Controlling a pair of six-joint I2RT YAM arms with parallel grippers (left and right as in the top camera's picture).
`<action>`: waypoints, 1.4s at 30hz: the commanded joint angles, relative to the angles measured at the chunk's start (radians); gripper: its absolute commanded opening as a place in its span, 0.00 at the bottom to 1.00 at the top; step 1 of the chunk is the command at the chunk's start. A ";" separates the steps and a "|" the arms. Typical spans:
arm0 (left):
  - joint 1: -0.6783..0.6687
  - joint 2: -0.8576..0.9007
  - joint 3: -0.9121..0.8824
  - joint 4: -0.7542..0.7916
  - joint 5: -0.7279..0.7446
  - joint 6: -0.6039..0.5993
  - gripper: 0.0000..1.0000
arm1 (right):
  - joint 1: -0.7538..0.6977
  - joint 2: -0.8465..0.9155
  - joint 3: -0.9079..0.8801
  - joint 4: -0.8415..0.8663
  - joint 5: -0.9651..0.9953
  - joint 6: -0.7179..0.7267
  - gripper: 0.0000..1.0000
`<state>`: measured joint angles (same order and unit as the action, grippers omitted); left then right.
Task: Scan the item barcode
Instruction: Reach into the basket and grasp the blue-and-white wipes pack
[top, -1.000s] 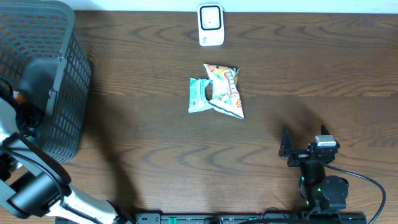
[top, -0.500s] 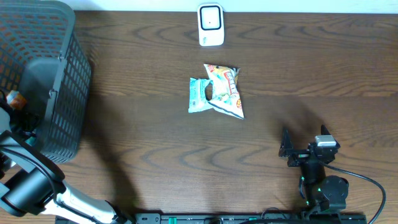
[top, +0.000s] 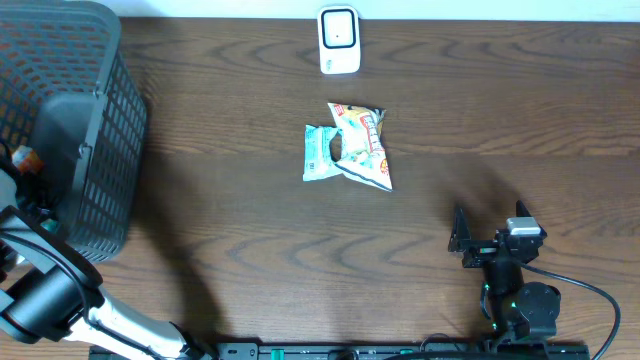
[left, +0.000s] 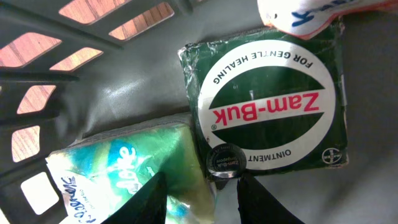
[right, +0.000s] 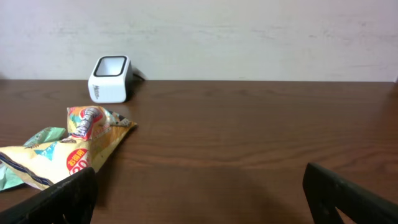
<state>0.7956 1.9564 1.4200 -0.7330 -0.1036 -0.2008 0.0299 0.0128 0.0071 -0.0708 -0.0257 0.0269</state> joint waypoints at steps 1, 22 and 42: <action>0.013 0.022 -0.015 -0.024 -0.047 0.031 0.37 | -0.004 -0.002 -0.001 -0.005 0.005 0.010 0.99; 0.013 -0.071 -0.063 -0.051 -0.094 -0.037 0.60 | -0.004 -0.002 -0.001 -0.005 0.005 0.010 0.99; 0.013 0.008 -0.068 0.012 -0.152 -0.103 0.58 | -0.004 -0.002 -0.001 -0.005 0.005 0.010 0.99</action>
<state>0.8032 1.9251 1.3628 -0.7345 -0.2249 -0.3168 0.0299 0.0128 0.0071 -0.0708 -0.0257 0.0265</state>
